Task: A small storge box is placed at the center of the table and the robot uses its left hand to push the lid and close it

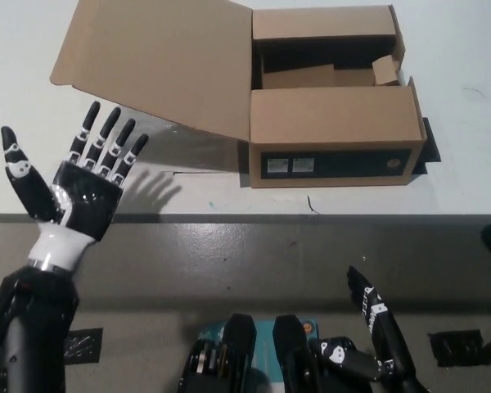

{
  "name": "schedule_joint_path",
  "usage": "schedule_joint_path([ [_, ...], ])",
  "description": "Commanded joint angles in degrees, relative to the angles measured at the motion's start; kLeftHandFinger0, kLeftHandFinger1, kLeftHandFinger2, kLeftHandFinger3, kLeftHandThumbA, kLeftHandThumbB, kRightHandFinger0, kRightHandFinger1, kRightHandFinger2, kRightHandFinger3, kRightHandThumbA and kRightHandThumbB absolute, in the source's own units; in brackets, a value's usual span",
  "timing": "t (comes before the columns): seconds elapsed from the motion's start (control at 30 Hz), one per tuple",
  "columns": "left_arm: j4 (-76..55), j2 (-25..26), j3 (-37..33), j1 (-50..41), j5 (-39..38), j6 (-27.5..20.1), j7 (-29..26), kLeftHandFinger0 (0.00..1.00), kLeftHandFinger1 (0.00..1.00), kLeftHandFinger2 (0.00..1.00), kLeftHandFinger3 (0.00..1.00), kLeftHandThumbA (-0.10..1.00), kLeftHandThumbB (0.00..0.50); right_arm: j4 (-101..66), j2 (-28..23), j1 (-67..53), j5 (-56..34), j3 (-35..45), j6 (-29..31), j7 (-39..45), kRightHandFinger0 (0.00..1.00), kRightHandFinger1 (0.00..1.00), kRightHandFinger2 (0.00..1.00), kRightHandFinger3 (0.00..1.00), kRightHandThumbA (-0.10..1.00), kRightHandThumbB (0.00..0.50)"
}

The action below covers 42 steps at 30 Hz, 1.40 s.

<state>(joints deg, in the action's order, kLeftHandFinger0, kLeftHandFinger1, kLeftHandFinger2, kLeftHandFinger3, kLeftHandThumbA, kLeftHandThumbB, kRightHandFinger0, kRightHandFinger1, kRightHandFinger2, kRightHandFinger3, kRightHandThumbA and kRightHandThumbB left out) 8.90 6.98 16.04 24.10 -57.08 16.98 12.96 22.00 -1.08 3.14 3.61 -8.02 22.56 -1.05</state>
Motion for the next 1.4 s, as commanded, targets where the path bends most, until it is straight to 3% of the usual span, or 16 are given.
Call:
schedule_joint_path([
  [0.0,1.67,-0.14,1.64,2.77,-3.73,4.86,-0.04,1.0,1.0,1.0,1.0,1.0,0.353,-1.83,0.52,0.98,-0.65,-0.16,4.37,-0.36,1.0,1.0,1.0,1.0,1.0,0.393],
  [0.77,16.05,-0.08,2.67,7.75,4.31,2.6,1.37,1.0,1.0,1.0,1.0,1.0,0.335,-1.24,0.34,2.18,-0.43,-0.09,4.37,-0.67,1.0,1.0,1.0,1.0,1.0,0.384],
  [0.97,20.78,1.47,4.06,12.62,5.5,2.73,0.83,1.0,1.0,1.0,1.0,1.0,0.356,-1.36,0.57,1.78,-0.39,-0.33,4.37,-0.71,1.0,1.0,1.0,1.0,1.0,0.38],
  [1.37,37.61,3.77,4.59,26.75,10.32,-1.94,2.64,1.0,1.0,1.0,1.0,1.0,0.357,-1.35,0.59,1.92,-0.41,-0.42,4.37,-0.52,1.0,1.0,1.0,1.0,1.0,0.381],
])
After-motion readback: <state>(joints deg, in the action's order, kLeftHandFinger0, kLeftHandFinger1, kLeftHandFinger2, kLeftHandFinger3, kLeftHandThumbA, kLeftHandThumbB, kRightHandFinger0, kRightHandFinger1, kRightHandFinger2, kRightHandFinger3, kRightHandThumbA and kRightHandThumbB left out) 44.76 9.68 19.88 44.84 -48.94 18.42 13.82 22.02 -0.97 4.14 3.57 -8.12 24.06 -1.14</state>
